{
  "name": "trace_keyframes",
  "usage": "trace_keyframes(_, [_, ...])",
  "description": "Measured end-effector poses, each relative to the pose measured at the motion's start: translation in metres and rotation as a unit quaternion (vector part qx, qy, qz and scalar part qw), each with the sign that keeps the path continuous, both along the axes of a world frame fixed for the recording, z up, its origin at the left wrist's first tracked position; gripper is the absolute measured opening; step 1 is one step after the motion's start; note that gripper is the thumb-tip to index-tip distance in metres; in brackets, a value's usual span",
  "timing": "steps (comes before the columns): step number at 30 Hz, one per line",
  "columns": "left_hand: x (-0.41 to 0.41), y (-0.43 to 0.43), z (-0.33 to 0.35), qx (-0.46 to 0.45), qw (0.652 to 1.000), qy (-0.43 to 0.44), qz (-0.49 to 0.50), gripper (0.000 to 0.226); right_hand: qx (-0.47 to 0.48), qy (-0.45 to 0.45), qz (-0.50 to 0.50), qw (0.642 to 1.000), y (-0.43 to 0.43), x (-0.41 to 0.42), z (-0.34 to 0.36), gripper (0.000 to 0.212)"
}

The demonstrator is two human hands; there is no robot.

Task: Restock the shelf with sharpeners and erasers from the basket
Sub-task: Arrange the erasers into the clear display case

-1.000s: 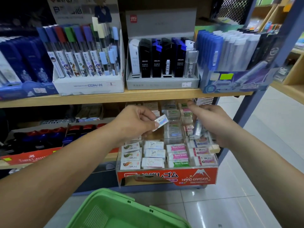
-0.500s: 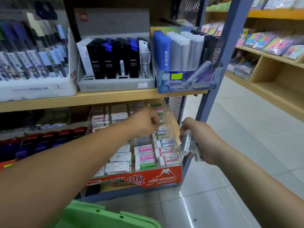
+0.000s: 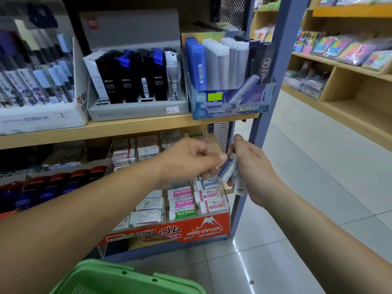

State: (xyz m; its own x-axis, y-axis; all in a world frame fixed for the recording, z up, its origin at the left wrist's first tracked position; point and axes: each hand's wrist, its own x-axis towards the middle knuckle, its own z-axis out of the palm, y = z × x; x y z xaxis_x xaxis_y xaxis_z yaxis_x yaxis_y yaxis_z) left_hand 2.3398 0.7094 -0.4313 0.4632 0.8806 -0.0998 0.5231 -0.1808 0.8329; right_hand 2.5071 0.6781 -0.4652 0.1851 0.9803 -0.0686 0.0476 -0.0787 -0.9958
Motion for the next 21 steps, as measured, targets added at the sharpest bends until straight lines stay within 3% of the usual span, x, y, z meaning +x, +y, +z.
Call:
trace_keyframes(4, [-0.006, -0.017, -0.001, -0.045, 0.998, -0.04, -0.009, 0.019, 0.031, -0.009, -0.028, 0.999, 0.002, -0.01, -0.002, 0.053])
trace_keyframes(10, [-0.024, -0.015, 0.007, 0.007, 1.0, 0.026, -0.001, 0.003, 0.012, -0.004, 0.026, 1.0, 0.003, -0.014, -0.003, 0.054])
trace_keyframes(16, [-0.061, -0.022, 0.007, -0.009, 1.0, 0.012, 0.025, 0.03, -0.011, -0.029, 0.144, 0.989, 0.0, -0.023, 0.0, 0.031])
trace_keyframes(19, [-0.065, -0.032, 0.003, -0.016, 1.0, 0.022, -0.013, 0.054, 0.012, -0.063, 0.154, 0.986, 0.0, -0.037, 0.0, 0.035])
trace_keyframes(21, [-0.069, -0.037, -0.001, 0.001, 1.0, 0.015, -0.002, 0.048, 0.005, -0.077, 0.146, 0.986, 0.0, -0.044, 0.002, 0.046])
